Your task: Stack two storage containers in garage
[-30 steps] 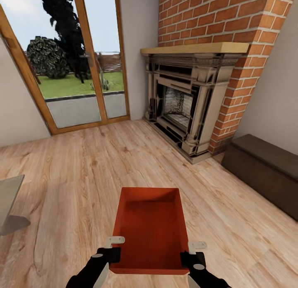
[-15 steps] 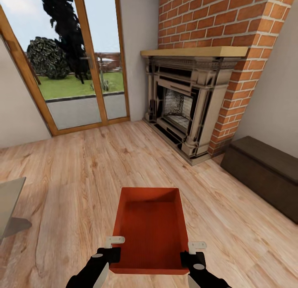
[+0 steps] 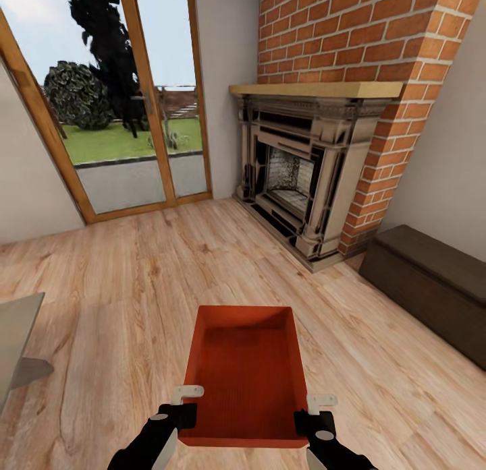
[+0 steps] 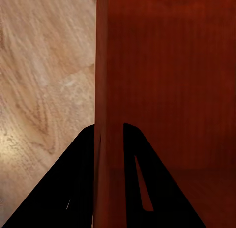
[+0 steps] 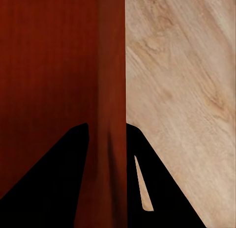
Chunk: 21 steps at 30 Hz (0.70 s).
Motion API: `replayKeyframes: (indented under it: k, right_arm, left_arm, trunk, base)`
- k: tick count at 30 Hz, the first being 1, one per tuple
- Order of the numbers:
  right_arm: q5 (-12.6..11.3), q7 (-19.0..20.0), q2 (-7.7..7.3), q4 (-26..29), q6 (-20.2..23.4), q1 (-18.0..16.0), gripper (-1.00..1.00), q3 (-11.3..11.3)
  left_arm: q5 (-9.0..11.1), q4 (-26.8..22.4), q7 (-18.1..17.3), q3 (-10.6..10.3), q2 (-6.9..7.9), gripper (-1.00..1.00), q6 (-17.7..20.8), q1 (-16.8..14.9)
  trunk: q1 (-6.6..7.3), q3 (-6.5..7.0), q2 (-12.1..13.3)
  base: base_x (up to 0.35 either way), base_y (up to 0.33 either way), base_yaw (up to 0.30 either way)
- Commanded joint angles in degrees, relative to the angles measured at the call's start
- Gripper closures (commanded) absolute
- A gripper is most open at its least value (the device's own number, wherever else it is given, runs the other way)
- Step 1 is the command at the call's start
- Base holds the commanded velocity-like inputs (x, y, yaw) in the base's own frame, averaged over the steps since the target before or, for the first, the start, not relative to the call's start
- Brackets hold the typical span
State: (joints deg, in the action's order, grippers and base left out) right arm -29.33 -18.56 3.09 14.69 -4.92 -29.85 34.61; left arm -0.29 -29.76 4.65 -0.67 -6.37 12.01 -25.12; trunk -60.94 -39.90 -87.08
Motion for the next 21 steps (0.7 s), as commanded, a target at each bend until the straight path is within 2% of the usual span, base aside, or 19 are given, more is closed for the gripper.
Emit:
replayKeyframes:
  k: [1,21]
  right_arm:
    - [-1.69,-1.81,-0.01,-0.28,-0.43,-0.03,1.0,0.61]
    - [-1.69,-1.92,0.0,-0.28,-0.21,-0.02,1.0,0.55]
  left_arm:
    - [0.28,-0.21,0.45,-0.45,-0.05,1.0,0.3,-0.02]
    - [0.29,-0.21,0.45,-0.4,-0.05,1.0,0.3,0.0]
  trunk:
    - [0.23,0.14,0.39]
    - [4.62,3.73,8.41]
  base:
    - [0.0,0.0,0.0]
    - [0.0,0.0,0.0]
